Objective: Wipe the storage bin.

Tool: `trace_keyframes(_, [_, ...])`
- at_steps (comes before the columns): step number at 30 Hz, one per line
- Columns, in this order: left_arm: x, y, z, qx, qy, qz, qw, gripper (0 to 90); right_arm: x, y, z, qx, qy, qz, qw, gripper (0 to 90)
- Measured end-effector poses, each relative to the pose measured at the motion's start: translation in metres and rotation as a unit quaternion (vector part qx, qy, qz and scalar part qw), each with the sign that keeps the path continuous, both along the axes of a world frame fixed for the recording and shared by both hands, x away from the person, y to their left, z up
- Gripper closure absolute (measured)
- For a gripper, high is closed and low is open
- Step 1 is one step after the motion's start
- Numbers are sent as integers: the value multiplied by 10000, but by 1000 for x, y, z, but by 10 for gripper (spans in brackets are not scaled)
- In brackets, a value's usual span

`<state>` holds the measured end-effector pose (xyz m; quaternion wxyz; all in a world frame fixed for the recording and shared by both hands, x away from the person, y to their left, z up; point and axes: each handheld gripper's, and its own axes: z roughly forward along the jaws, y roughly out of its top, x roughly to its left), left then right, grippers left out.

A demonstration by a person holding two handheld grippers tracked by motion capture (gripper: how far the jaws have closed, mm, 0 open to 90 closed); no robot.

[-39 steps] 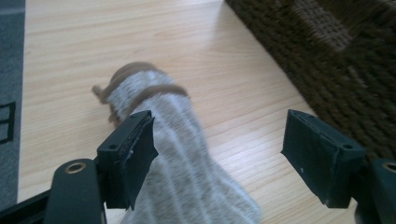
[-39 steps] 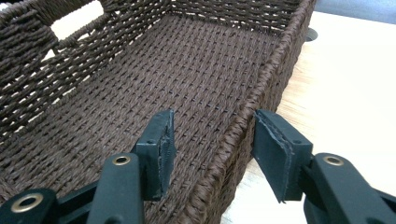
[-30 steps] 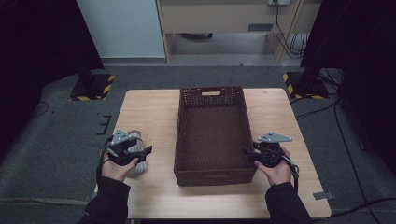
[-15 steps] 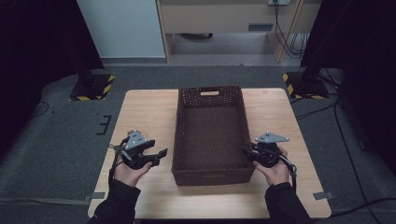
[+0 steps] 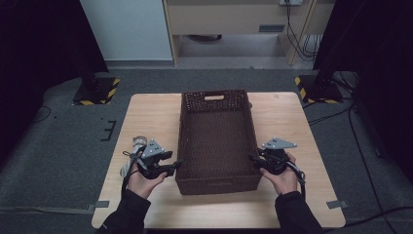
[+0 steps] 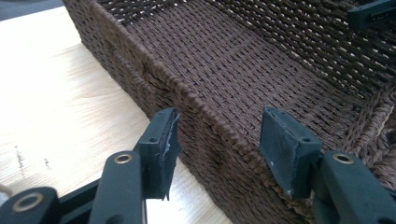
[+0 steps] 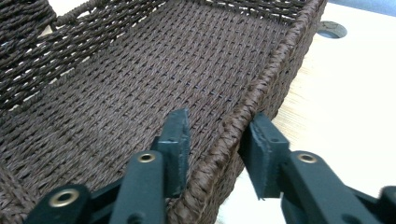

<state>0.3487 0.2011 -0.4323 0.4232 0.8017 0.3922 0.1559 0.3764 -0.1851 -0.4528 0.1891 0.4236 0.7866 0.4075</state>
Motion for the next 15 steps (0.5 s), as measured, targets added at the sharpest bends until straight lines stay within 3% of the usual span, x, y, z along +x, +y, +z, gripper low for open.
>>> trace_keyframes(9, [1,-8,-3,84,110,60,9999,490,-10,-7,7,152,46,10,9999,552])
trace_keyframes(15, [5,-12,-7,84,160,99,9998,501,-7,-3,3,-2,173,-1,9998,599])
